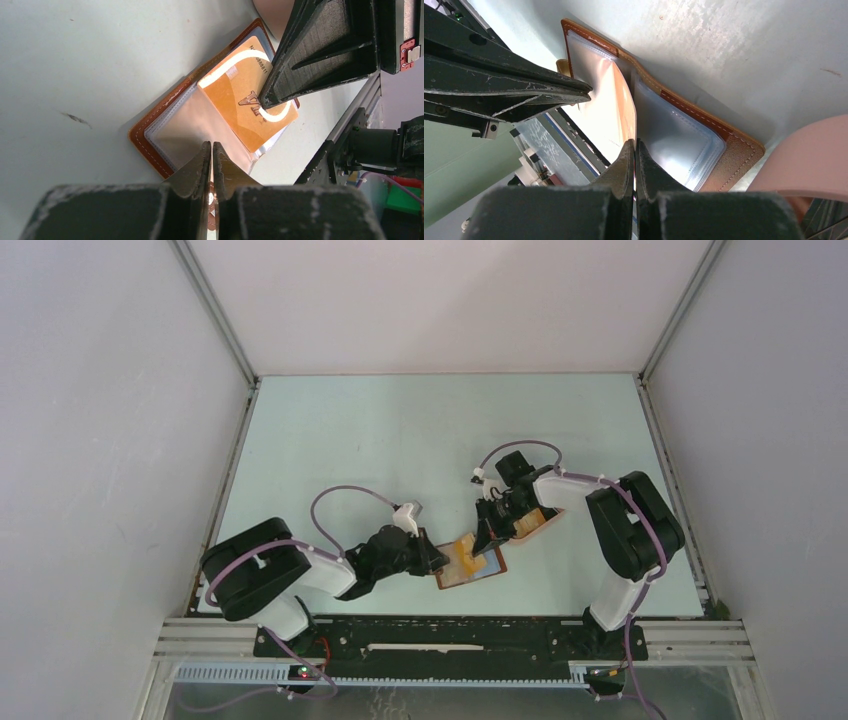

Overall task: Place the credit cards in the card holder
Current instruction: Insert the credit card into the card holder.

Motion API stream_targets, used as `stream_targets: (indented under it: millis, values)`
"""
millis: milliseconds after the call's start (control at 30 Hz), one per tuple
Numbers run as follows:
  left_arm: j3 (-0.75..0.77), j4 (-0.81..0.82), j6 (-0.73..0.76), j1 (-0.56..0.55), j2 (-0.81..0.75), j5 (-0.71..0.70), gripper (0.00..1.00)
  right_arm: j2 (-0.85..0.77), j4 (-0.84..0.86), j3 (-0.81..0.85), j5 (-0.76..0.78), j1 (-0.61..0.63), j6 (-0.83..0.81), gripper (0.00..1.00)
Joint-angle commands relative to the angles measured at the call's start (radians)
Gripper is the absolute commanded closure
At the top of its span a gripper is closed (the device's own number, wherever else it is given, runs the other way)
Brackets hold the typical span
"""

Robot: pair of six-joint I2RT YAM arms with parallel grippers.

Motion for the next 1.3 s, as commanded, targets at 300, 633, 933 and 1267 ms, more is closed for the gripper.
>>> stream_targets:
  millis: [300, 633, 933, 1267]
  values:
    - [-0.003, -0.118, 0.016, 0.004, 0.040, 0.013, 0.90, 0.059, 0.090, -0.006, 0.070, 0.017, 0.021, 1.00]
    - [-0.013, -0.108, 0.013, 0.003, 0.040, 0.012, 0.90, 0.053, 0.050, -0.038, 0.046, 0.008, -0.009, 1.00]
    - [-0.011, -0.105, 0.013, 0.004, 0.044, 0.014, 0.90, -0.027, 0.140, -0.143, 0.037, -0.027, 0.044, 1.00]
    - [-0.005, -0.104, 0.013, 0.005, 0.054, 0.019, 0.90, -0.034, 0.182, -0.183, -0.007, -0.015, 0.061, 1.00]
